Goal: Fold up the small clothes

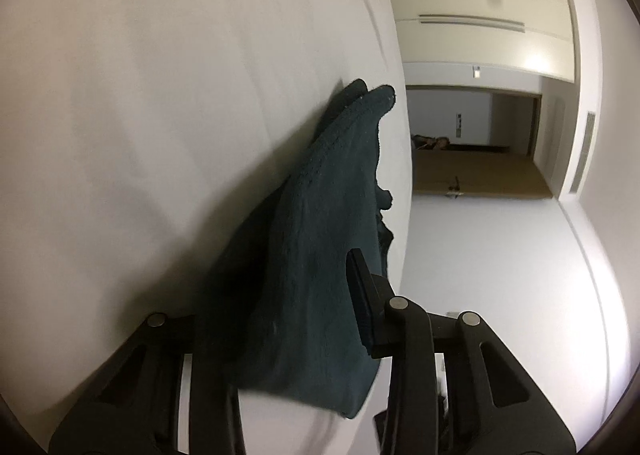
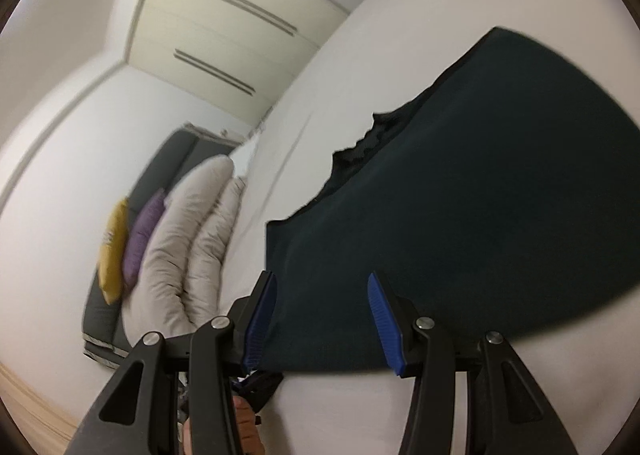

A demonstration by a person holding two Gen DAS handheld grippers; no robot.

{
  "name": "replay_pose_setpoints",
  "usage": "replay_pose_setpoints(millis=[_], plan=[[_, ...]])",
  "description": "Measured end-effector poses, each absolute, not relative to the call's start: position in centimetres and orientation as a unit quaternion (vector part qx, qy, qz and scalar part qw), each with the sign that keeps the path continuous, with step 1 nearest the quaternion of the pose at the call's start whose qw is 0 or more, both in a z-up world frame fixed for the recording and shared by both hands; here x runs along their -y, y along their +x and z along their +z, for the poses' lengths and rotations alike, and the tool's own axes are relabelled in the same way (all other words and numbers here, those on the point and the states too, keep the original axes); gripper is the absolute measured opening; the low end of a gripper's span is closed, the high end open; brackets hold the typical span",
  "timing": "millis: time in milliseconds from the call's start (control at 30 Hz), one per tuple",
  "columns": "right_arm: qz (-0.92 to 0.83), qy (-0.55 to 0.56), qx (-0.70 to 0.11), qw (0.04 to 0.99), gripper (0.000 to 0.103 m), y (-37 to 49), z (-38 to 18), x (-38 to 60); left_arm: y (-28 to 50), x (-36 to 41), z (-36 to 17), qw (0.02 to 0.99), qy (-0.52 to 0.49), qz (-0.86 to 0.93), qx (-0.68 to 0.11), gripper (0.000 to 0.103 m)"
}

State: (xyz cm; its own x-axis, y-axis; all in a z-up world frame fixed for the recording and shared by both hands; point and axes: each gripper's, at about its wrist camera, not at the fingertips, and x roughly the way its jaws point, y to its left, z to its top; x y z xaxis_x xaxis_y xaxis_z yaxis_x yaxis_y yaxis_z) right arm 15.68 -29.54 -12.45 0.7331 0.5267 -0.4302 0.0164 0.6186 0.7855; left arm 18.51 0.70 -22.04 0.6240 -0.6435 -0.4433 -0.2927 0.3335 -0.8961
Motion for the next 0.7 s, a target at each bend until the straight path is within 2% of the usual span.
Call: replay_pose_setpoints(millis=[67,200,233,267,300,367,467,533,600,700], plan=[[0.167,0.403,-0.350,0.829,0.052,18.3,-12.9,28.7,19.3,-0.1,-21.7,0.715,-0.543,-0.130,-0.421,0.033],[0.169,0.391,-0.386,0.818,0.052,22.9,-14.6,27.6,20.2,0.2,-21.8,0.722,-0.524,-0.131,-0.431,0.013],[0.161,0.388,-0.403,0.813,0.052,24.1,-15.7,27.5,20.3,0.1,-22.0,0.722,-0.523,-0.134,-0.432,0.012],[0.145,0.383,-0.415,0.812,0.047,24.8,-16.5,27.6,20.4,0.1,-21.9,0.724,-0.521,-0.135,-0.432,0.012],[0.142,0.382,-0.421,0.811,0.038,25.3,-17.2,27.8,20.5,0.2,-21.6,0.730,-0.513,-0.135,-0.431,0.011],[0.147,0.379,-0.416,0.814,0.025,25.5,-18.0,28.1,20.7,0.6,-20.6,0.744,-0.497,-0.131,-0.428,0.011],[0.173,0.386,-0.413,0.806,0.020,25.2,-18.3,28.9,21.4,2.8,-16.7,0.794,-0.430,-0.133,-0.409,0.011],[0.187,0.411,-0.419,0.788,0.026,25.0,-18.2,29.7,22.1,6.7,-12.2,0.841,-0.345,-0.156,-0.386,0.011],[0.222,0.458,-0.406,0.759,0.059,24.6,-17.5,31.3,22.9,12.2,-8.9,0.869,-0.259,-0.193,-0.374,0.011],[0.239,0.503,-0.363,0.747,0.086,24.3,-16.0,34.8,21.9,23.3,-8.4,0.895,-0.060,-0.240,-0.372,0.011]])
